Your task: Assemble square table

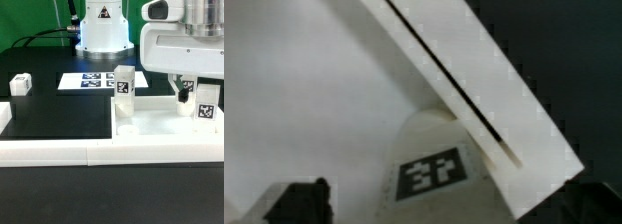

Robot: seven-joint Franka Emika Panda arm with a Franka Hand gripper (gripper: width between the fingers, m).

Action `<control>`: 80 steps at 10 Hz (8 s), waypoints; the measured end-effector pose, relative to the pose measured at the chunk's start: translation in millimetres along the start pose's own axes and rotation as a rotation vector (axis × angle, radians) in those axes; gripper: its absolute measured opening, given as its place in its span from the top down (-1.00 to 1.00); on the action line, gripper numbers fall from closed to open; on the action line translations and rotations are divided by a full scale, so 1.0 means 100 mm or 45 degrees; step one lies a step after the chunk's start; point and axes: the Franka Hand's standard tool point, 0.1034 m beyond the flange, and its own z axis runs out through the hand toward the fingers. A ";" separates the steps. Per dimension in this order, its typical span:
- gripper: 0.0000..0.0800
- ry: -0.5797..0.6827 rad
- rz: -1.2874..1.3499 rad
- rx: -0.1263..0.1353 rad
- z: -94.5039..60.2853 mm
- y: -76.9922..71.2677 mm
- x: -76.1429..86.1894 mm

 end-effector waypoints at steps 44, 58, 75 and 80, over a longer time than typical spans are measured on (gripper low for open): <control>-0.62 -0.013 0.872 0.235 -1.01 1.15 0.09; -0.62 0.094 -0.702 0.038 -0.37 2.86 0.19; -0.62 -0.780 -0.504 -0.075 0.11 4.03 0.01; -0.62 -0.985 -0.500 -0.095 0.21 4.05 -0.06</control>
Offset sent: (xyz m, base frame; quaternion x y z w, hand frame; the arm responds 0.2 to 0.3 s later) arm 0.0000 0.0000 0.0000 0.0000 0.0000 0.0000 1.0000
